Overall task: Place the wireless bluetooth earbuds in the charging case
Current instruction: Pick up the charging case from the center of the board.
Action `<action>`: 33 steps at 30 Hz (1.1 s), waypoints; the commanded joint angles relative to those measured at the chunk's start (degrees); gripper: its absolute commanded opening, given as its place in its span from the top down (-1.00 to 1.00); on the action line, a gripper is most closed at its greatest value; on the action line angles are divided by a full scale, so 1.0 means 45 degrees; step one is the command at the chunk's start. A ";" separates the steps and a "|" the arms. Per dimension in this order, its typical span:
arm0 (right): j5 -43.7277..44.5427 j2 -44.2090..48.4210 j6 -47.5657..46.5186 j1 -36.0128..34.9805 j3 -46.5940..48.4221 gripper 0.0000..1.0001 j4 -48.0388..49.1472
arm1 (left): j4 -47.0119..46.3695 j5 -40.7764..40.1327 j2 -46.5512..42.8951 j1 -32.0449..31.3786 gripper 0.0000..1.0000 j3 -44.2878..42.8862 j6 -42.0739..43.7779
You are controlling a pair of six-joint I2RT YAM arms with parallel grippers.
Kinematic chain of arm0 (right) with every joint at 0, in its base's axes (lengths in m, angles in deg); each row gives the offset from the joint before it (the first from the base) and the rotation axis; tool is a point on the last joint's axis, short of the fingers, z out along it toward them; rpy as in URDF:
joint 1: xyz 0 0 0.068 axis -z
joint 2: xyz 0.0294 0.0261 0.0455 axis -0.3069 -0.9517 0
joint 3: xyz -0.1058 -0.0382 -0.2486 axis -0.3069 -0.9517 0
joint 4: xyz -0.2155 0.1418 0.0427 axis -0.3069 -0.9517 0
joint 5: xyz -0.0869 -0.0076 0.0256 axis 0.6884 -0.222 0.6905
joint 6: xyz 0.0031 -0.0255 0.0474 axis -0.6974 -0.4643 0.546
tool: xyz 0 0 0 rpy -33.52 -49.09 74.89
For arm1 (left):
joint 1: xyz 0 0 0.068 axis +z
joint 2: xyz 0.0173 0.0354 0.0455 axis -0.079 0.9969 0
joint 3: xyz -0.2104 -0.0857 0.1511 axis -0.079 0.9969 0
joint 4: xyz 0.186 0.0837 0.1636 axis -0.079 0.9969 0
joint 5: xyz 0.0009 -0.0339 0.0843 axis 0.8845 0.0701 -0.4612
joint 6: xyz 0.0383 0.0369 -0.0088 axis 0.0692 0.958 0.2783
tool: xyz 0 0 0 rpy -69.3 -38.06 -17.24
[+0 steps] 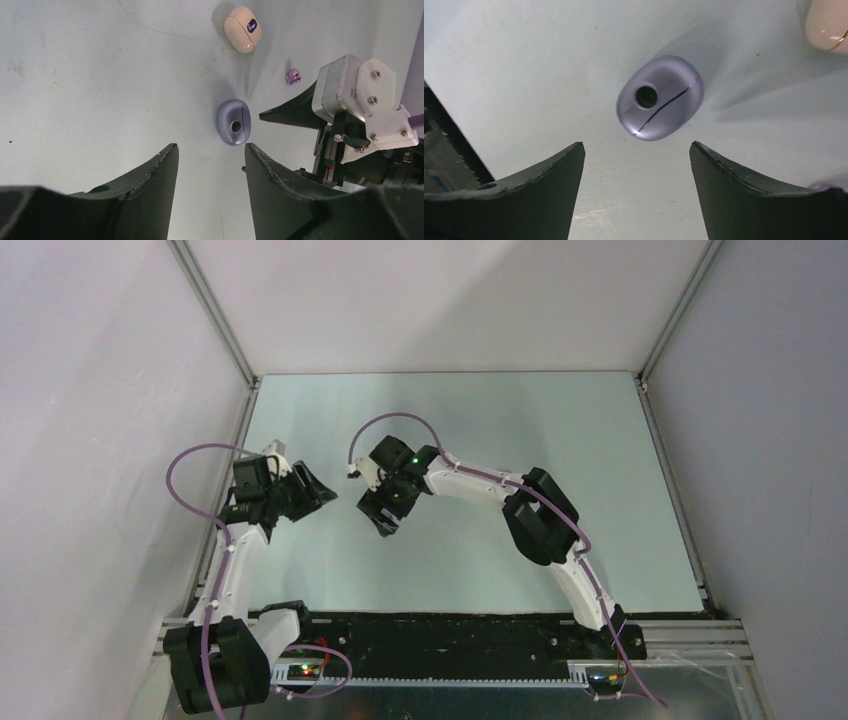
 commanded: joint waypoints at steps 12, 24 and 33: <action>0.3158 -0.0118 0.4265 -0.0479 0.0339 -0.41 0.0895 | 0.1054 -0.1795 0.0145 0.1051 -0.12 -0.0980 -0.1214; 0.3199 -0.0512 0.4869 -0.0711 0.0348 -0.43 0.1367 | 0.0853 -0.1448 0.0003 0.1073 -0.12 -0.0389 -0.1429; 0.3804 -0.0949 0.5098 -0.0788 0.0467 -0.27 0.1311 | 0.0943 -0.1391 0.0027 0.1067 -0.12 -0.0420 -0.1368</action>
